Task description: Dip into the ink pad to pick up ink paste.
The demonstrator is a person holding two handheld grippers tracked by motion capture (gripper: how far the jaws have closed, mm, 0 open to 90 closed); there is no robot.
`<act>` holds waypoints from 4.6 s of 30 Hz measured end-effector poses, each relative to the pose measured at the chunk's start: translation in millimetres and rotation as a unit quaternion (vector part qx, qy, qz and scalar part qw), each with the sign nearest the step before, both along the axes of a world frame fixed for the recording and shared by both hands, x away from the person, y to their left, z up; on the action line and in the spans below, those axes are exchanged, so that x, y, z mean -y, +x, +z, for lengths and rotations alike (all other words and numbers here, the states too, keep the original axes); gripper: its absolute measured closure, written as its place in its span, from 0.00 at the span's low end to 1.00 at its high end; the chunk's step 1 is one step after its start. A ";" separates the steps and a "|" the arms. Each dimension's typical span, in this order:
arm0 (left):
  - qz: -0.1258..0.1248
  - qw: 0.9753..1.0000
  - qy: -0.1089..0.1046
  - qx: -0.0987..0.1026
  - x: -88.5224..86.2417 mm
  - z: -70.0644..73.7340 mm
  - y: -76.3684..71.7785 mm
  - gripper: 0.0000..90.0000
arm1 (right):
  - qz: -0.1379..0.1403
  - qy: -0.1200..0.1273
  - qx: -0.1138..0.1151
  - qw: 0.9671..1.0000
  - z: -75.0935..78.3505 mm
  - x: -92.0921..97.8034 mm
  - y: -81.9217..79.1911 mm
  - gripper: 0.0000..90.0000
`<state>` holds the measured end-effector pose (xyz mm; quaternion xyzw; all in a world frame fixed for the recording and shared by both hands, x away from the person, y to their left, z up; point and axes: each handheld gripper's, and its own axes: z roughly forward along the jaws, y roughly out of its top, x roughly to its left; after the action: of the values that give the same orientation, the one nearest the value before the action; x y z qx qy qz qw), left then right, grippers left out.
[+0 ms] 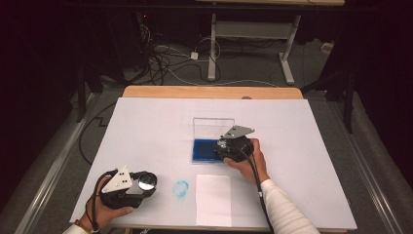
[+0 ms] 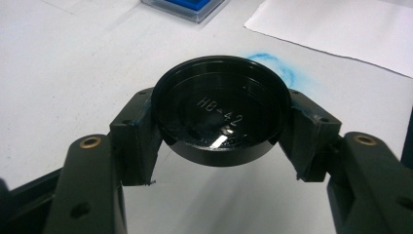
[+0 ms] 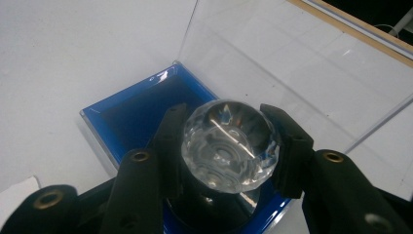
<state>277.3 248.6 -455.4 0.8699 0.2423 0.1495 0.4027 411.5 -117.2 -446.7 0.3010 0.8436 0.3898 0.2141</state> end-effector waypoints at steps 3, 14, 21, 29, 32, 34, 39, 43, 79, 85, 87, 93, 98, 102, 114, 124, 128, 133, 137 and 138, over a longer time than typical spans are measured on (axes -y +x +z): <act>-0.001 1.000 -0.001 0.000 -0.6 0.5 -0.5 0.40 | 0.001 -0.003 0.000 1.000 0.1 -0.6 0.4 0.63; -0.002 1.000 0.000 0.001 -1.2 0.6 0.3 0.40 | 0.003 -0.007 -0.004 1.000 1.2 0.9 1.0 0.63; 0.000 1.000 0.000 -0.001 -2.8 1.7 1.0 0.40 | 0.002 -0.006 -0.002 1.000 3.2 2.3 -0.2 0.63; 0.009 1.000 0.012 -0.001 -2.1 1.7 3.3 0.40 | -0.007 0.004 -0.001 1.000 4.7 4.8 0.0 0.63; 0.019 1.000 0.009 -0.002 -3.1 2.1 3.6 0.40 | -0.012 0.008 0.003 1.000 7.4 6.8 -0.9 0.63; 0.023 1.000 0.004 0.000 -4.0 3.0 3.7 0.40 | -0.008 0.009 0.003 1.000 9.8 8.3 -1.3 0.63; 0.030 1.000 -0.001 -0.002 -5.1 3.7 4.5 0.40 | -0.008 0.009 0.016 1.000 16.7 7.9 -2.7 0.63; 0.030 1.000 0.000 -0.002 -5.0 3.3 5.1 0.40 | -0.005 0.011 0.021 1.000 21.0 8.0 -2.9 0.63; 0.027 1.000 0.001 0.000 -3.9 3.5 4.7 0.40 | 0.012 0.019 0.040 0.999 67.5 -5.0 -4.6 0.63; 0.025 1.000 0.002 -0.002 -3.5 2.7 4.5 0.40 | 0.016 0.019 0.031 0.999 58.3 -10.0 -2.2 0.63; 0.025 1.000 0.002 -0.003 -3.8 2.5 4.4 0.40 | 0.015 0.016 0.027 0.999 51.8 -11.6 -0.5 0.63; 0.025 1.000 0.004 -0.005 -4.7 1.1 5.0 0.40 | 0.008 -0.002 0.013 1.000 30.1 -14.0 4.8 0.63; 0.025 1.000 0.005 -0.007 -4.5 0.7 5.3 0.40 | 0.002 -0.002 -0.002 1.000 16.1 -12.8 8.5 0.63; 0.024 1.000 0.006 -0.008 -3.8 0.4 5.4 0.40 | 0.002 -0.005 -0.006 1.000 11.1 -12.5 8.2 0.63; 0.026 1.000 0.011 -0.007 -3.0 0.0 5.2 0.40 | 0.004 -0.010 -0.014 1.000 4.6 -12.2 7.1 0.63; 0.023 1.000 0.014 -0.007 -0.9 0.2 3.9 0.40 | 0.003 -0.008 -0.010 1.000 1.4 -11.7 4.9 0.63; 0.023 1.000 0.013 -0.006 -0.8 0.7 3.2 0.40 | 0.003 -0.007 -0.004 1.000 -0.2 -10.9 3.4 0.63; 0.022 1.000 0.012 -0.009 -1.4 0.3 3.3 0.40 | 0.001 -0.010 0.002 1.000 -1.4 -12.1 2.0 0.63; 0.021 1.000 0.010 -0.009 -1.2 0.8 3.1 0.40 | 0.000 -0.017 0.007 1.000 -2.4 -12.6 1.1 0.63; 0.022 1.000 0.010 -0.008 -1.2 0.9 3.1 0.40 | 0.000 -0.018 0.007 1.000 -2.4 -12.7 1.0 0.63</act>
<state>280.5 249.8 -454.5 0.8696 0.2632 0.1536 0.3885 412.5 -104.6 -449.2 0.2943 0.8491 0.3764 0.2253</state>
